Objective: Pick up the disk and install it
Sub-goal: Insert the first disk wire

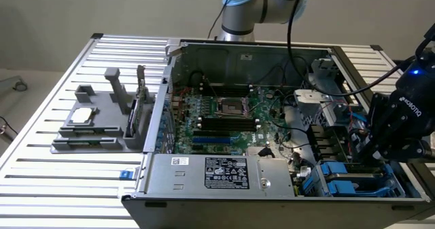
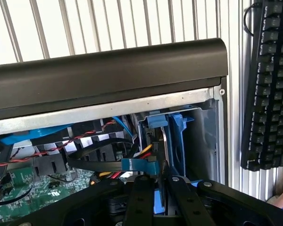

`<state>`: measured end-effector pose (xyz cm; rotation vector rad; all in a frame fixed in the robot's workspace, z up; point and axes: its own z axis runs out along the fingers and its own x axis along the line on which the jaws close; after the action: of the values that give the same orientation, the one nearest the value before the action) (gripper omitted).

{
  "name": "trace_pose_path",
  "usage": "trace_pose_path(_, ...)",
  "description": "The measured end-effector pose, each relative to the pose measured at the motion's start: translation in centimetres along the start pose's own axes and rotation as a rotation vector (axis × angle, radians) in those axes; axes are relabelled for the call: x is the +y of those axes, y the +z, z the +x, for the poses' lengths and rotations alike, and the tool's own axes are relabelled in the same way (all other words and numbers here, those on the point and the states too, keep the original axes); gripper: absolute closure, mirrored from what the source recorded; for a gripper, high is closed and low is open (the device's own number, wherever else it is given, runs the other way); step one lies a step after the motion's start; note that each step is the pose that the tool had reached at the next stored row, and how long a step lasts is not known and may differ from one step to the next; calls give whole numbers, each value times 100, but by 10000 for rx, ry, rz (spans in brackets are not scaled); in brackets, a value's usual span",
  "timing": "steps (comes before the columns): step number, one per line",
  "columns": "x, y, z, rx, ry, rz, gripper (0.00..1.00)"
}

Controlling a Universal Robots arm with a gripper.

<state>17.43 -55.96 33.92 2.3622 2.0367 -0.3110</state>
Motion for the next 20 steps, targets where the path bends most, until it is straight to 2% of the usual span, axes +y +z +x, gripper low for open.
trace_pose_path(20, -36, 23, -3, -79, -542, -87, 84)
